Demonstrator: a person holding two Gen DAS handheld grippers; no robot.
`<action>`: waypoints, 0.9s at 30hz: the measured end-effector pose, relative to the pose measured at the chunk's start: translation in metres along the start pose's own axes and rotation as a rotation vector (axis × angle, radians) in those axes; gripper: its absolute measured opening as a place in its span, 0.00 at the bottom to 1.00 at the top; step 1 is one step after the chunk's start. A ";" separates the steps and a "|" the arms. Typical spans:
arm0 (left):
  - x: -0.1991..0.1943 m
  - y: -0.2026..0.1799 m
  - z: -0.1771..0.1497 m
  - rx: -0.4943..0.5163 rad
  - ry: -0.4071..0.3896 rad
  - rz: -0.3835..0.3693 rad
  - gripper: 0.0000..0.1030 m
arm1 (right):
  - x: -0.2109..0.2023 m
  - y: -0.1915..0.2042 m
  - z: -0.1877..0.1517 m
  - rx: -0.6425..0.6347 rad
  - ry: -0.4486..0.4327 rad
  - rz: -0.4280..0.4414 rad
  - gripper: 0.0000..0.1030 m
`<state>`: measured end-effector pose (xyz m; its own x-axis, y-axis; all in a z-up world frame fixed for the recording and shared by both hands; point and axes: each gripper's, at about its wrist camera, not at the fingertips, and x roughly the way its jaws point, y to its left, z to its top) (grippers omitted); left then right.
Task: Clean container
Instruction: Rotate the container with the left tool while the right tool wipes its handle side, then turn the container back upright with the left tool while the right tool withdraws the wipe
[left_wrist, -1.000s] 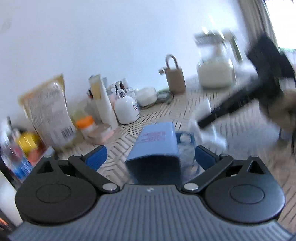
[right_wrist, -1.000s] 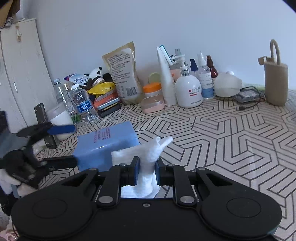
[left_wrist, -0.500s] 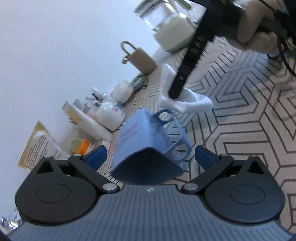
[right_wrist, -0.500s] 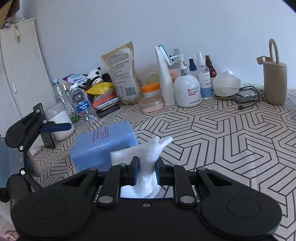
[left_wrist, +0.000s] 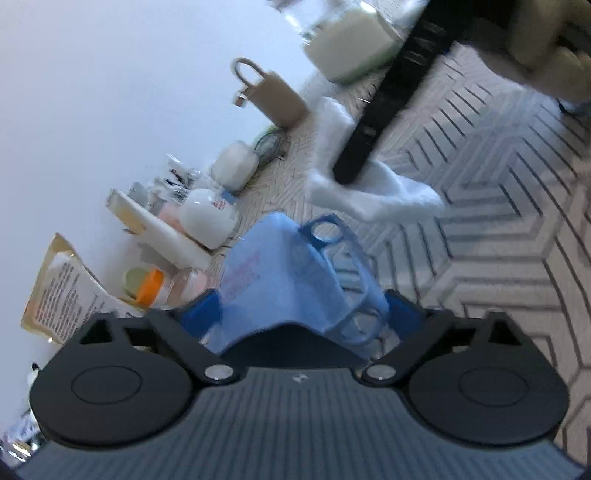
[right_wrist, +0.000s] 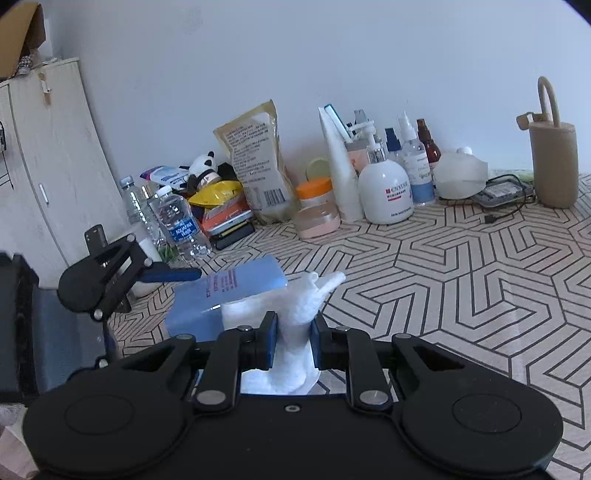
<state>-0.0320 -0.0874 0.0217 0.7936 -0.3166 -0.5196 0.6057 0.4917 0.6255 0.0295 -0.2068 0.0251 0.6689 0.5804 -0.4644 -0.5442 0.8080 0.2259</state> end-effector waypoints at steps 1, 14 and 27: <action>0.000 0.005 -0.003 -0.035 -0.010 -0.005 0.84 | 0.000 0.000 0.000 0.001 0.000 0.003 0.22; -0.022 0.106 -0.081 -0.748 -0.054 -0.256 0.83 | -0.006 -0.008 0.006 0.019 -0.020 0.018 0.22; 0.028 0.199 -0.152 -1.016 -0.047 -0.365 0.71 | 0.005 0.005 0.018 0.002 -0.026 0.055 0.22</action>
<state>0.1025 0.1246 0.0433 0.5897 -0.6003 -0.5403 0.4920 0.7975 -0.3491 0.0392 -0.1984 0.0392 0.6510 0.6264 -0.4287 -0.5798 0.7749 0.2518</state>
